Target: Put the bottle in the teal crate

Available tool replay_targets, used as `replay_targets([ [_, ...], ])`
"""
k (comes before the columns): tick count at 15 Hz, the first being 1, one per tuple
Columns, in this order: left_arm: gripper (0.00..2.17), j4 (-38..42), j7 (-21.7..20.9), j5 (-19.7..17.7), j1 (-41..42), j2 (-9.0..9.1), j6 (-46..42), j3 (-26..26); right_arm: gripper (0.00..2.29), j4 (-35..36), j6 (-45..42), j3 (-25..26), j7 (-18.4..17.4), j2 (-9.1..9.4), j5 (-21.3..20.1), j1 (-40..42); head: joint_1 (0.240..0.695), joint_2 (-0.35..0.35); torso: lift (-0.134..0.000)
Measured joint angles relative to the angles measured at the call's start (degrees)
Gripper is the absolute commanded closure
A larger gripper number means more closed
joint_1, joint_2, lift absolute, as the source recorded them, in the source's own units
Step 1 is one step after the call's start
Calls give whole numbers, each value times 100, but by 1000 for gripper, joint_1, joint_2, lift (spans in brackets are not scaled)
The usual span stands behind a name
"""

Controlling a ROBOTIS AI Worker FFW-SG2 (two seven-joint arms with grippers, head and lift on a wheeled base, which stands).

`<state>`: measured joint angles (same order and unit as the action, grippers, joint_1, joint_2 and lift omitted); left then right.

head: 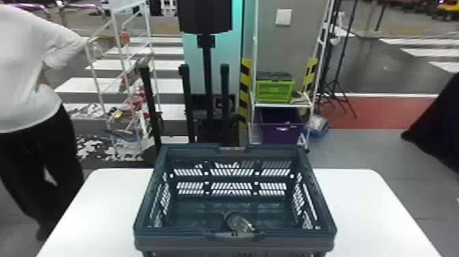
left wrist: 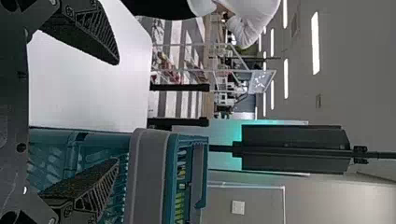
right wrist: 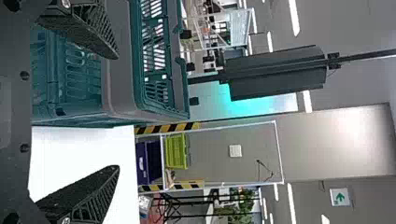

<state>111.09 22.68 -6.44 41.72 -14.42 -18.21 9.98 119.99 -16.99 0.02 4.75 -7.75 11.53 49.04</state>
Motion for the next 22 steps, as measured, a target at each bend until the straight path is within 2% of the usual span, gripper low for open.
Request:
replay_targets([
  [7, 144, 83, -18, -57, -109, -24, 349, -64, 46, -142, -84, 7, -9, 1, -54, -50, 499, 0, 0],
  [22, 144, 158, -88, -86, 44, -35, 218, -172, 49, -108, -92, -41, 0, 57, -80, 107, 499, 0, 0],
])
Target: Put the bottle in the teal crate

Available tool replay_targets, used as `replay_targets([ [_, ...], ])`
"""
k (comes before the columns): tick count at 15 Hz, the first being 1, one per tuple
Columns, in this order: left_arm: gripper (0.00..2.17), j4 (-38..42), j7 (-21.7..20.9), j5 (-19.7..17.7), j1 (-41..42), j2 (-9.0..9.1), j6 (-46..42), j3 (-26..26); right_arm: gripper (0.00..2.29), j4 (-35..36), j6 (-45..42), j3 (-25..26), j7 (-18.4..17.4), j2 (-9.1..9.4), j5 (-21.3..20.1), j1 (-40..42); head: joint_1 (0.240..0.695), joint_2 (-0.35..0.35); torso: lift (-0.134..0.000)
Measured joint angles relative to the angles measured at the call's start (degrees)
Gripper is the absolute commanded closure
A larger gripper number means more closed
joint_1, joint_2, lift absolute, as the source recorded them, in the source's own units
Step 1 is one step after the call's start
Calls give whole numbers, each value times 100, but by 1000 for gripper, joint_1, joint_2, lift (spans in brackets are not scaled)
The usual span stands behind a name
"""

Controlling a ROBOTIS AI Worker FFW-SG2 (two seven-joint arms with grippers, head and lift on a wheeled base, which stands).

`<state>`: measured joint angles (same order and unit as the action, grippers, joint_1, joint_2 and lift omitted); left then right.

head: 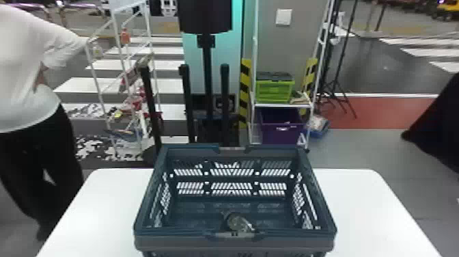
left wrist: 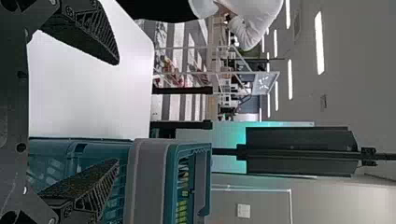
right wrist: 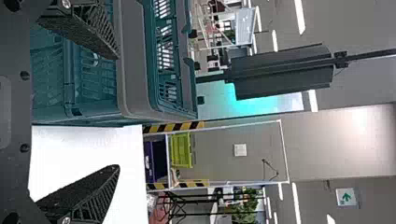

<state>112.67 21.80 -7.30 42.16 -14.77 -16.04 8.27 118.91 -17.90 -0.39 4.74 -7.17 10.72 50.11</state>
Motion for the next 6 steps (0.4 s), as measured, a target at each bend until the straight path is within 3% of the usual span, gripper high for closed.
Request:
replay_targets([
  [6, 144, 9, 8, 11, 36, 14, -37, 3, 49, -50, -58, 11, 0, 6, -9, 17, 499, 0, 0],
])
